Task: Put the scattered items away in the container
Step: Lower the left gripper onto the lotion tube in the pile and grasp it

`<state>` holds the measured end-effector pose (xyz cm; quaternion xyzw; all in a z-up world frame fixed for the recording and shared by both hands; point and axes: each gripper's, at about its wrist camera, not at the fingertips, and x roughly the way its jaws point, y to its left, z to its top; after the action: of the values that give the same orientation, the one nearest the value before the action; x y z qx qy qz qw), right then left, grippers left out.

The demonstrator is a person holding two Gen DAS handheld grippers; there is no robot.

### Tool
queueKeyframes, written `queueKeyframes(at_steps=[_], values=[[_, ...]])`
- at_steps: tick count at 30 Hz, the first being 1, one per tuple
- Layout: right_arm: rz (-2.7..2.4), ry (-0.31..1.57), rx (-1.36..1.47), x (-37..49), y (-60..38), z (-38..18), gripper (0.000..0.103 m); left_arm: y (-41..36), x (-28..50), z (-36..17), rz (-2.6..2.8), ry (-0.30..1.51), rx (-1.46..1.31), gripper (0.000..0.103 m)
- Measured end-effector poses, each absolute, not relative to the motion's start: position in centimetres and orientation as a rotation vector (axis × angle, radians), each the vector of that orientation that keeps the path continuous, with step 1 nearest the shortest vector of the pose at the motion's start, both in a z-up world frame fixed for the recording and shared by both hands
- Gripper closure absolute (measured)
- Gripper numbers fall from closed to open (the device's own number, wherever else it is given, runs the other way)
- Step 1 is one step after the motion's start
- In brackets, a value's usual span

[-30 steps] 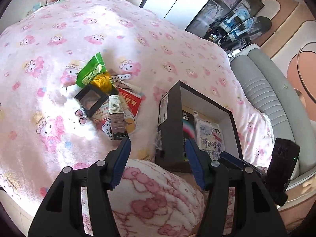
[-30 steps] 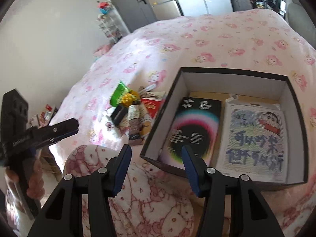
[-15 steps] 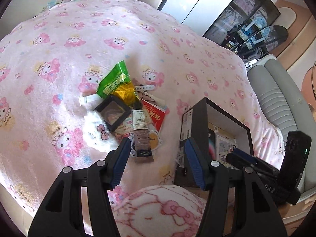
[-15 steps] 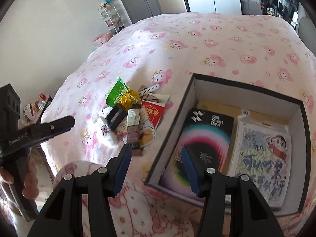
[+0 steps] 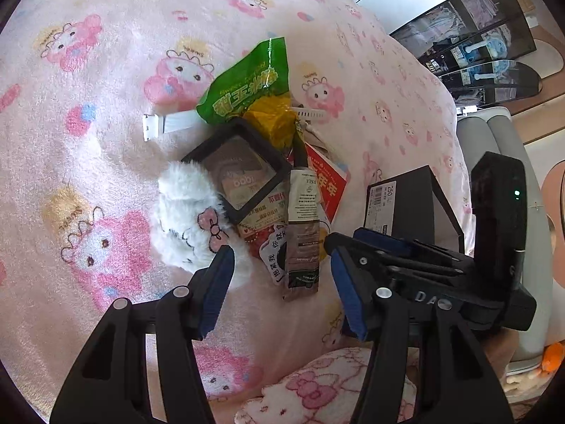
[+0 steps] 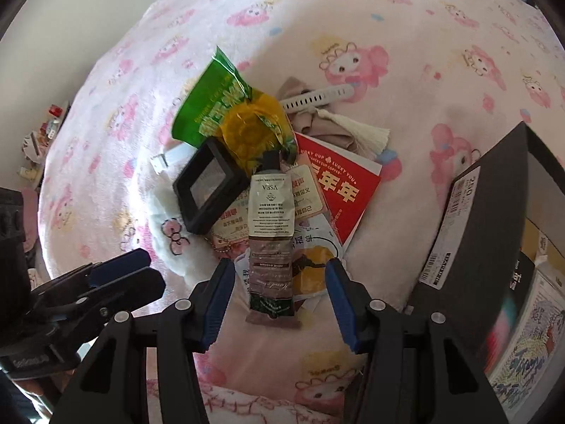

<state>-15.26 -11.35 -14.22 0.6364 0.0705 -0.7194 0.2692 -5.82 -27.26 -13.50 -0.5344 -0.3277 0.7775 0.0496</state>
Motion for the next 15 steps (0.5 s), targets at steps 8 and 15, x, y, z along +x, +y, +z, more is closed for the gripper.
queueKeyframes(at_steps=[8, 15], values=[[-1.871, 0.208, 1.859, -16.2, -13.4, -19.4, 0.044, -28.3, -5.4, -15.6, 2.361, -1.027, -1.672, 0.047], [-1.815, 0.076, 1.755, -15.6, -12.7, -18.3, 0.078, -28.1, -4.9, -13.6, 2.374, -1.027, -1.597, 0.048]])
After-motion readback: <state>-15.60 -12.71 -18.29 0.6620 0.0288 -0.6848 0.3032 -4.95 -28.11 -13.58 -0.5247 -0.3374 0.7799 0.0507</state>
